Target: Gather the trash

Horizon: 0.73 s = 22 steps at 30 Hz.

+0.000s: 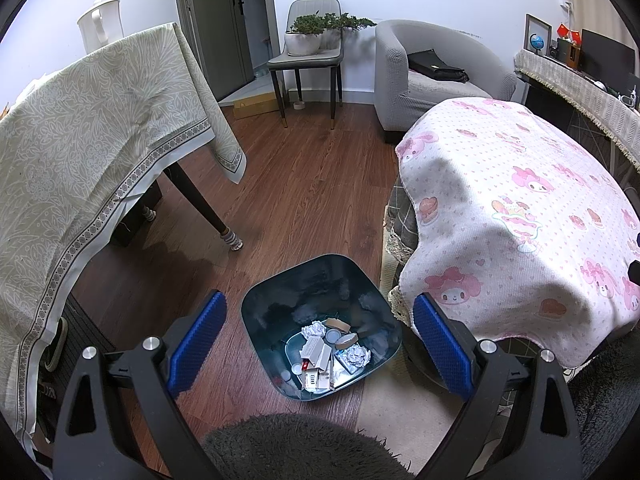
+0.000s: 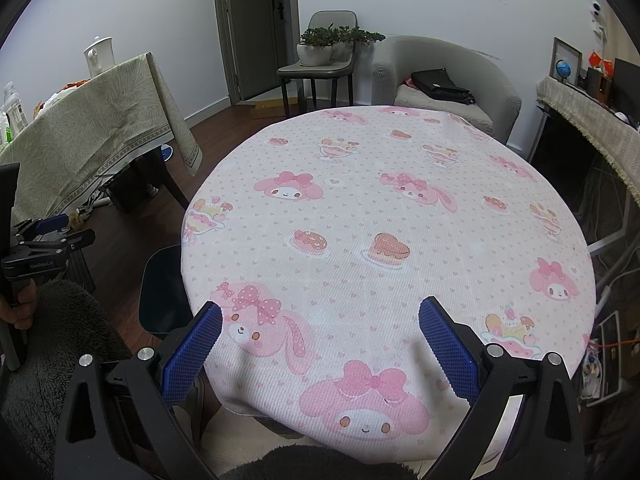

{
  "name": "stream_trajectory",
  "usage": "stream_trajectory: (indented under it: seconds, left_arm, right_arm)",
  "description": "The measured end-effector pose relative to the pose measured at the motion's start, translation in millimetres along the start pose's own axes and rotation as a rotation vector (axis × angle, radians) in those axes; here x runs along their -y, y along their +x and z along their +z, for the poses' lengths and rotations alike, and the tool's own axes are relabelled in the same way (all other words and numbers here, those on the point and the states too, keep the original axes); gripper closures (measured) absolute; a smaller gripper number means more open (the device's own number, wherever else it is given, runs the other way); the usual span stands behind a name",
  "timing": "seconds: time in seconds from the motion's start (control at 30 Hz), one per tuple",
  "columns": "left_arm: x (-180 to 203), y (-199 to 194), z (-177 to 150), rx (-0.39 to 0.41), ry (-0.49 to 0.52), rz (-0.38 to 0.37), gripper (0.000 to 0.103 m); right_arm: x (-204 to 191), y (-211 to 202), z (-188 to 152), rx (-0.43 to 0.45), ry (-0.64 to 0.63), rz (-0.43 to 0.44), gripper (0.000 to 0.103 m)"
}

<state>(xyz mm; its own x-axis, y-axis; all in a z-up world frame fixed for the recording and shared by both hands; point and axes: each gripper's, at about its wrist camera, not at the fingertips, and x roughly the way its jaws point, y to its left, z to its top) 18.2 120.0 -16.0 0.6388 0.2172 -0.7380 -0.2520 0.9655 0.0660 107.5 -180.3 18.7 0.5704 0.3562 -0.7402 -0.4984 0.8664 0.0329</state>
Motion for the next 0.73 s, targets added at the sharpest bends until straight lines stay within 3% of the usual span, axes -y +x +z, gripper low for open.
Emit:
stream_trajectory:
  seconds: [0.73]
  left_arm:
    - [-0.2, 1.2, -2.4, -0.003, 0.011, 0.008, 0.007]
  right_arm:
    - [-0.5, 0.2, -0.3, -0.001, -0.001, 0.0, 0.003]
